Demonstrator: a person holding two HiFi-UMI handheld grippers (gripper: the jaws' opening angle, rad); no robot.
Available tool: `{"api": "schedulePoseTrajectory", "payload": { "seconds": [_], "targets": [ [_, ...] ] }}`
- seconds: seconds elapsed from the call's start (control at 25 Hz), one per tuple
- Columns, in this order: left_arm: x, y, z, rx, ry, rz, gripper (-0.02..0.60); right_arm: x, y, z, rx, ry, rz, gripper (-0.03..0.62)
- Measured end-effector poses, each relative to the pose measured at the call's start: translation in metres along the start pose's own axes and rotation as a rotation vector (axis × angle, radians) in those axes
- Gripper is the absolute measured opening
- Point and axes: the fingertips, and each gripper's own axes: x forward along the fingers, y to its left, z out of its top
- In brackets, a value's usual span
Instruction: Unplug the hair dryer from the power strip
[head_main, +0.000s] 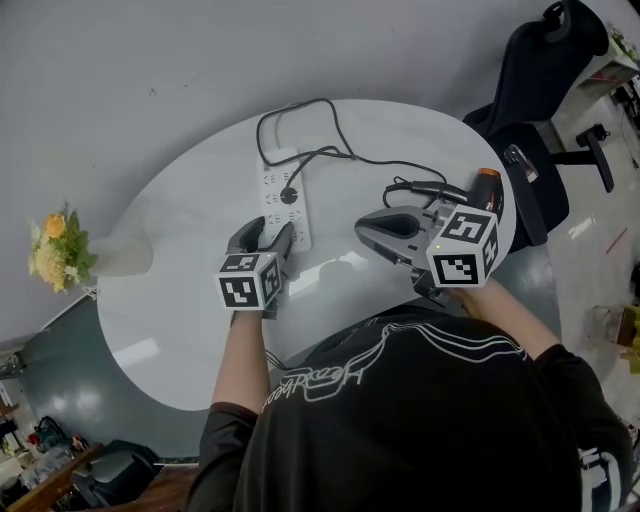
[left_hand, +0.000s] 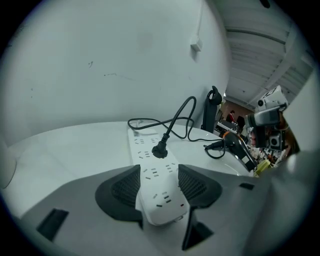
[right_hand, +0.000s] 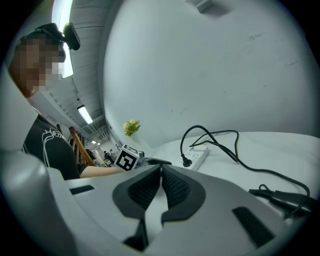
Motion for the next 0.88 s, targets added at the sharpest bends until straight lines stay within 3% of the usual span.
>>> {"api": "schedulePoseTrajectory", "payload": {
  "seconds": [0.24,0.48,0.88],
  "targets": [
    [0.01,0.013,-0.007,-0.037,0.04,0.027,0.215,0.009,-0.011,0.0,0.016,0.02,-0.001,-0.002],
    [0.014,0.014,-0.014,-0.179,0.032,-0.029,0.222,0.02,-0.015,-0.006,0.029,0.048,0.013,-0.002],
    [0.015,0.015,-0.013,-0.181,0.028,-0.024,0.221,0.046,-0.028,-0.019,0.012,0.103,0.02,-0.002]
  ]
}}
